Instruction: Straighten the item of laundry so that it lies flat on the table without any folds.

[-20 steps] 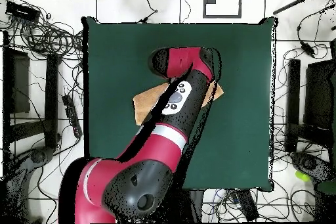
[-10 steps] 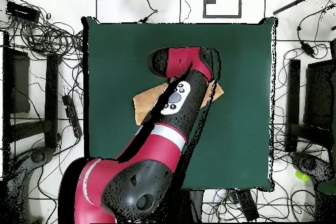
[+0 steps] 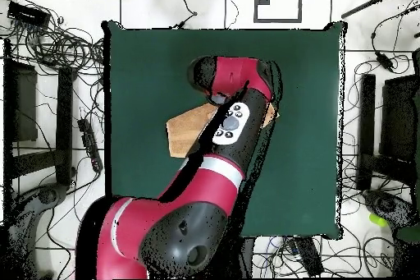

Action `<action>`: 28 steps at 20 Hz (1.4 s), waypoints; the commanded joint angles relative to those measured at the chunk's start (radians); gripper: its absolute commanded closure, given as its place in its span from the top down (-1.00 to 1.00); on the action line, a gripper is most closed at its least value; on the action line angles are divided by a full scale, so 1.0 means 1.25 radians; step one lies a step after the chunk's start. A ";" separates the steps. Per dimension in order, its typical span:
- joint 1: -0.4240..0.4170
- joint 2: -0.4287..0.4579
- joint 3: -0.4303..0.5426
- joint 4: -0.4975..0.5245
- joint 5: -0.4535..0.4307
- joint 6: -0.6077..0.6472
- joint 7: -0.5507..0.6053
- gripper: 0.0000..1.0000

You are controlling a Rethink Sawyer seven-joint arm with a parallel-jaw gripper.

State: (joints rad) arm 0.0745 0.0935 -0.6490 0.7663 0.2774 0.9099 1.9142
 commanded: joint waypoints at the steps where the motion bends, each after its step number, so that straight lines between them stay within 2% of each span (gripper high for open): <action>1: -0.010 -0.027 0.228 0.119 0.126 -0.047 0.199 -1.00; 13: -0.014 -0.035 0.251 0.146 0.135 -0.091 0.206 -1.00; 18: -0.005 -0.011 0.233 0.122 0.119 -0.104 0.222 -1.00; 23: -0.002 -0.004 0.238 0.122 0.131 -0.137 0.250 -1.00; 28: -0.020 -0.015 0.285 0.142 0.165 -0.156 0.250 -1.00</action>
State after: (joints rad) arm 0.0229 0.0259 -0.4915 0.8301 0.3849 0.8095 1.9144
